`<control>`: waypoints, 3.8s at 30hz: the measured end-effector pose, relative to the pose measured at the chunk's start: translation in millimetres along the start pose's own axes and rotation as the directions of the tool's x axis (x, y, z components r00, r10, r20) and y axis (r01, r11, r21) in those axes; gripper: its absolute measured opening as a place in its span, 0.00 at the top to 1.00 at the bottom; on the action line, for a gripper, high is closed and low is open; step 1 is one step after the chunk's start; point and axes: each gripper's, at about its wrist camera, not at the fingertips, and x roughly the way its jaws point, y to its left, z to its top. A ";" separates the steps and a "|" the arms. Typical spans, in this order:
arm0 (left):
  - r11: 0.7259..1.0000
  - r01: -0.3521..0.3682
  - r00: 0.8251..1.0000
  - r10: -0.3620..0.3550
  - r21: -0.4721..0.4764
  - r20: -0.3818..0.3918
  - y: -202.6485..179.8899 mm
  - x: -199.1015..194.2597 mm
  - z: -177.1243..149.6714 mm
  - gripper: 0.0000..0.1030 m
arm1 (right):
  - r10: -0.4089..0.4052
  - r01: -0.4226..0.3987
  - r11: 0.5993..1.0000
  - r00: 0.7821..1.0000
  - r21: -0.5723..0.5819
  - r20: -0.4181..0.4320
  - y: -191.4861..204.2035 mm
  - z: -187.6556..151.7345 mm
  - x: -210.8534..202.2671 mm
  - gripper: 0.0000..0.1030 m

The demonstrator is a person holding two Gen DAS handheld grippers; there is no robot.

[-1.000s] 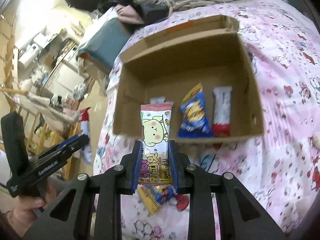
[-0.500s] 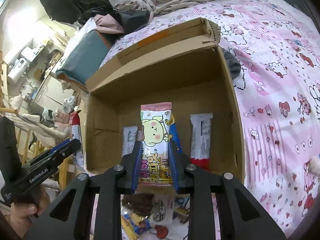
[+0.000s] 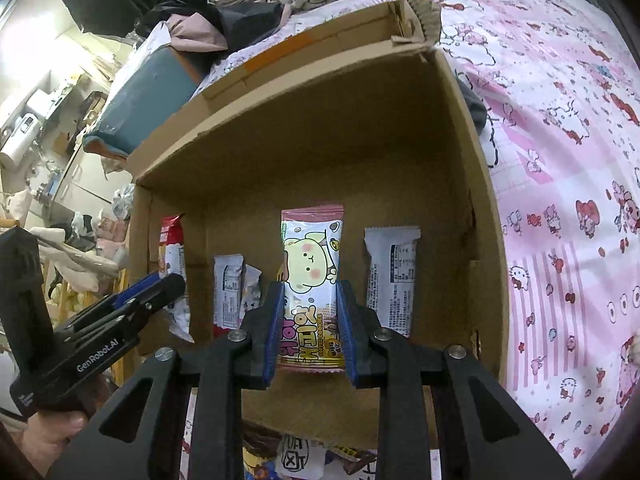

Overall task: Organize snacks
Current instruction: 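Lower the rice cake packet with the left tool while the right tool lowers the yellow packet, open both, then withdraw both tools from the box back over the snack pile, then grasp the blue chip bag with the left tool while the right tool grasps the white packet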

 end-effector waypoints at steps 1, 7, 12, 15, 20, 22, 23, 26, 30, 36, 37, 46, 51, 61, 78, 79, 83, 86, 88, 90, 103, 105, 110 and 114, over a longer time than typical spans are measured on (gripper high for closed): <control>1.000 0.001 1.000 -0.001 0.001 -0.002 -1.0 1.1 -0.1 0.74 | -0.012 0.012 1.000 1.000 0.000 -0.007 -0.7 -0.3 2.2 0.73; 1.000 0.012 1.000 -0.012 0.019 -0.024 -7.7 8.1 -0.9 0.73 | -0.043 0.043 0.999 0.999 0.004 -0.024 -3.1 1.1 8.1 0.71; 1.000 0.025 0.998 -0.025 0.005 -0.054 -6.3 11.4 -2.0 0.73 | -0.019 0.020 1.000 0.999 0.021 -0.044 -3.7 2.0 11.8 0.69; 0.999 0.032 0.997 -0.031 0.005 -0.067 -7.6 11.3 -2.9 0.58 | -0.028 0.029 1.000 0.999 0.008 -0.040 -0.2 1.9 10.9 0.44; 1.000 0.012 1.000 -0.012 0.009 -0.024 -10.2 0.3 -3.6 0.27 | -0.048 0.048 0.998 0.999 -0.035 -0.010 7.1 1.6 5.9 0.40; 1.000 0.004 1.000 -0.003 0.019 -0.018 -10.6 -2.0 -3.9 0.27 | -0.044 0.044 0.999 0.999 -0.028 -0.006 6.7 1.7 4.3 0.40; 1.000 0.002 1.000 -0.001 0.019 -0.018 -10.4 -2.5 -4.2 0.27 | -0.041 0.041 0.999 0.999 -0.024 -0.003 6.5 1.7 3.2 0.40; 1.000 0.003 1.000 -0.003 0.006 -0.020 -7.7 -3.9 -4.7 0.27 | -0.038 0.038 0.999 0.999 -0.022 0.007 6.0 0.9 -0.4 0.40; 1.000 -0.006 1.000 0.006 0.000 -0.016 -6.3 -6.9 -7.6 0.27 | -0.047 0.047 0.999 0.999 -0.025 0.012 7.5 1.5 1.0 0.40; 1.000 -0.013 1.000 0.013 -0.008 -0.003 -3.7 -16.2 -12.9 0.27 | -0.050 0.051 0.998 0.999 -0.031 0.019 12.5 -3.2 -2.5 0.40; 1.000 -0.017 1.000 0.017 -0.006 0.001 -3.4 -18.4 -13.7 0.27 | -0.050 0.051 0.998 0.999 -0.030 0.021 13.0 -4.5 -3.9 0.40; 0.999 -0.021 0.999 0.023 -0.025 0.050 4.3 -45.9 -24.9 0.27 | -0.058 0.060 0.997 0.998 -0.047 0.035 23.2 -21.7 -19.6 0.40; 1.000 -0.019 0.998 0.020 -0.023 0.051 9.5 -58.6 -38.0 0.27 | -0.062 0.064 0.997 0.997 -0.052 0.052 27.1 -36.4 -34.1 0.40; 0.998 -0.018 0.999 0.020 -0.063 0.039 23.2 -78.1 -68.6 0.27 | -0.086 0.091 0.993 0.994 -0.073 0.064 35.0 -78.6 -56.5 0.40; 0.994 0.001 0.997 -0.009 -0.110 -0.071 28.2 -71.7 -109.1 0.27 | -0.010 0.012 0.997 1.000 0.079 -0.025 4.8 -118.6 -60.3 0.40; 0.992 -0.002 0.997 -0.008 -0.126 -0.083 30.7 -69.1 -109.5 0.27 | 0.008 -0.004 0.994 0.999 0.113 -0.040 -0.9 -118.0 -56.8 0.40; 0.982 -0.007 0.992 -0.017 -0.190 -0.125 43.2 -58.1 -111.6 0.27 | 0.047 -0.029 0.975 0.996 0.221 -0.075 -17.7 -114.9 -43.6 0.40; 0.975 -0.019 0.990 -0.013 -0.221 -0.143 50.5 -53.5 -113.4 0.27 | 0.112 -0.076 0.956 0.987 0.283 -0.114 -24.7 -111.3 -26.7 0.40; 0.973 -0.030 0.988 -0.005 -0.228 -0.152 53.4 -50.9 -114.4 0.27 | 0.136 -0.088 0.953 0.979 0.291 -0.150 -23.3 -108.9 -13.3 0.40; 0.968 -0.034 0.986 -0.008 -0.248 -0.165 57.5 -44.6 -115.4 0.27 | 0.128 -0.074 0.957 0.975 0.282 -0.179 -20.9 -106.6 -1.8 0.40; 0.976 -0.041 0.945 -0.031 -0.212 -0.326 49.5 20.2 -124.6 0.77 | 0.181 -0.102 0.945 0.954 0.311 -0.237 -20.9 -107.7 22.7 0.44; 0.981 -0.050 0.941 -0.016 -0.187 -0.337 46.2 22.8 -125.5 0.81 | 0.218 -0.141 0.943 0.947 0.303 -0.237 -14.4 -106.3 26.1 0.45; 0.986 -0.055 0.941 -0.002 -0.158 -0.339 43.1 23.0 -128.0 0.83 | 0.262 -0.205 0.951 0.932 0.230 -0.250 9.8 -95.9 45.2 0.52; 0.988 -0.051 0.941 -0.003 -0.148 -0.340 43.0 21.5 -129.9 0.83 | 0.275 -0.226 0.955 0.917 0.192 -0.290 28.5 -93.4 67.2 0.62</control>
